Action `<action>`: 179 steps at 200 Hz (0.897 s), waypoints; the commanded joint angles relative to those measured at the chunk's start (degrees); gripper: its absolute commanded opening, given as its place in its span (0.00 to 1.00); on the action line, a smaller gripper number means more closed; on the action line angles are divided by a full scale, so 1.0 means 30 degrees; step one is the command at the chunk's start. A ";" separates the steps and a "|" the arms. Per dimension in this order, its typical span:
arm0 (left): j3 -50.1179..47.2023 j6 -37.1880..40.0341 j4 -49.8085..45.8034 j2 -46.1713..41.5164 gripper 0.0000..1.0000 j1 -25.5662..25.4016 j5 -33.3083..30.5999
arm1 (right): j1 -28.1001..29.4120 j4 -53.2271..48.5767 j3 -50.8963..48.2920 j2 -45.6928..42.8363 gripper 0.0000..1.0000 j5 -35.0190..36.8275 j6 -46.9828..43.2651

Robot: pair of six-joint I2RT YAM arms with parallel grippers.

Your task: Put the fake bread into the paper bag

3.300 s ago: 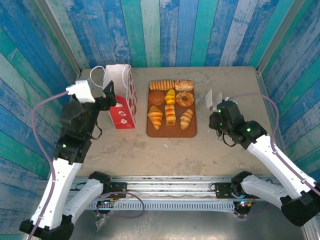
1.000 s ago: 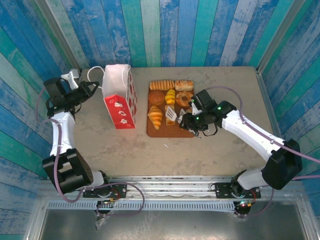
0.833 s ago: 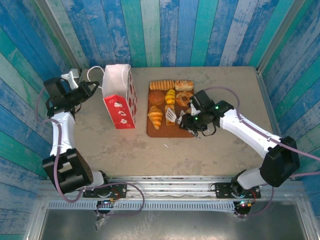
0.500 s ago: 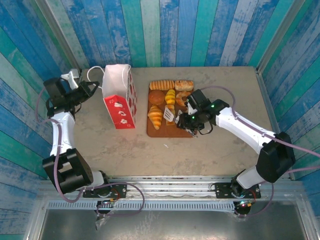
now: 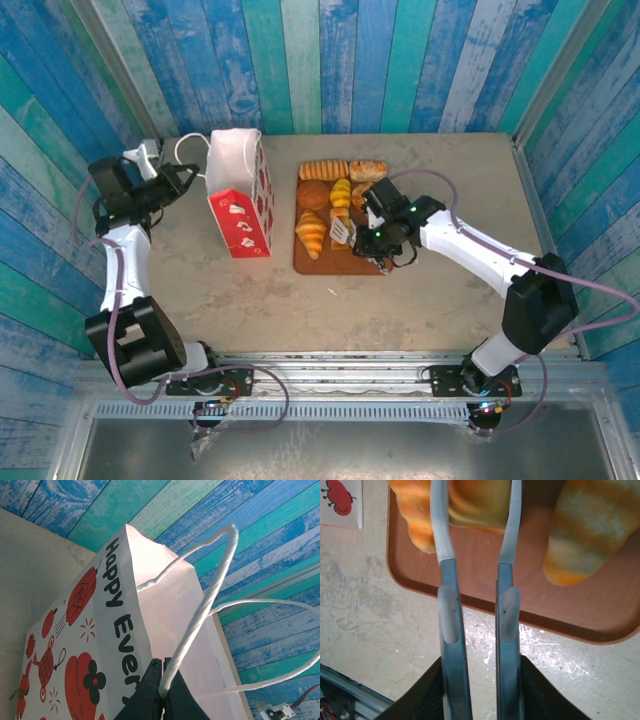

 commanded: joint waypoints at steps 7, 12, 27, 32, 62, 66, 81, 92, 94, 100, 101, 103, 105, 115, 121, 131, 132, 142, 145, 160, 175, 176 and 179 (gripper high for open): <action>-0.0418 -0.0380 0.0552 -0.0263 0.00 0.0048 0.0248 | 0.0114 -0.0217 0.0352 -0.1736 0.19 0.1079 -0.0210; -0.0471 -0.0475 0.0644 -0.0345 0.00 0.0041 0.0232 | 0.0119 -0.0239 0.0328 -0.2044 0.18 0.1191 -0.0225; -0.0533 -0.0627 0.0747 -0.0410 0.00 0.0037 0.0202 | 0.0143 -0.0207 0.0317 -0.2877 0.15 0.1571 -0.0335; -0.0546 -0.0689 0.0798 -0.0468 0.00 0.0050 0.0236 | 0.0176 -0.0131 0.0338 -0.3201 0.14 0.1755 -0.0373; -0.0860 -0.1125 0.1191 -0.0733 0.00 0.0066 0.0264 | 0.0458 0.0433 0.1129 -0.4973 0.12 0.2820 -0.0827; -0.0961 -0.1212 0.1256 -0.0802 0.00 0.0045 0.0235 | 0.0509 0.0575 0.1321 -0.5150 0.12 0.2938 -0.0915; -0.1202 -0.1436 0.1545 -0.0874 0.00 0.0052 0.0175 | 0.0759 0.1193 0.2080 -0.5698 0.11 0.3271 -0.1299; -0.1301 -0.1551 0.1655 -0.0928 0.00 0.0051 0.0143 | 0.1046 0.1895 0.2629 -0.5948 0.11 0.3362 -0.1623; -0.1307 -0.1586 0.1662 -0.0935 0.00 0.0029 0.0136 | 0.1106 0.2023 0.2730 -0.5972 0.11 0.3389 -0.1681; -0.1381 -0.1628 0.1742 -0.0965 0.00 0.0037 0.0107 | 0.1307 0.2360 0.3085 -0.6018 0.11 0.3452 -0.1881; -0.1389 -0.1657 0.1747 -0.0966 0.00 0.0044 0.0096 | 0.1334 0.2393 0.3120 -0.6018 0.11 0.3469 -0.1913; -0.1409 -0.1694 0.1788 -0.0982 0.00 0.0050 0.0087 | 0.1405 0.2536 0.3270 -0.6019 0.11 0.3497 -0.1995; -0.1422 -0.1703 0.1791 -0.0978 0.00 0.0037 0.0071 | 0.1474 0.2688 0.3352 -0.6019 0.11 0.3526 -0.2060; -0.1512 -0.1821 0.1898 -0.1081 0.00 0.0044 -0.0040 | 0.1848 0.3233 0.4141 -0.5915 0.11 0.3669 -0.2525; -0.1540 -0.1829 0.1942 -0.1155 0.00 0.0047 -0.0112 | 0.2079 0.3558 0.4652 -0.5755 0.11 0.3734 -0.2868; -0.1572 -0.1894 0.1987 -0.1201 0.00 0.0050 -0.0201 | 0.2534 0.4128 0.5472 -0.5419 0.11 0.3822 -0.3456; -0.1573 -0.1907 0.1972 -0.1201 0.00 0.0036 -0.0205 | 0.2562 0.4186 0.5544 -0.5368 0.11 0.3830 -0.3521; -0.1572 -0.1946 0.1979 -0.1277 0.00 0.0052 -0.0255 | 0.3010 0.4905 0.6443 -0.4948 0.11 0.3840 -0.4086; -0.1565 -0.1964 0.1971 -0.1264 0.00 0.0055 -0.0266 | 0.3170 0.5106 0.6660 -0.4798 0.11 0.3813 -0.4244; -0.1572 -0.2023 0.1990 -0.1306 0.00 0.0045 -0.0318 | 0.3845 0.6646 0.7514 -0.4018 0.11 0.3696 -0.4894; -0.1573 -0.2146 0.2025 -0.1388 0.00 0.0052 -0.0400 | 0.4486 0.7715 0.8460 -0.3069 0.11 0.3410 -0.5257; -0.1573 -0.2136 0.2035 -0.1383 0.00 0.0052 -0.0392 | 0.4505 0.7737 0.8502 -0.2962 0.11 0.3390 -0.5271; -0.1547 -0.2153 0.2029 -0.1426 0.00 0.0052 -0.0433 | 0.4613 0.7851 0.8781 -0.2729 0.11 0.3299 -0.5319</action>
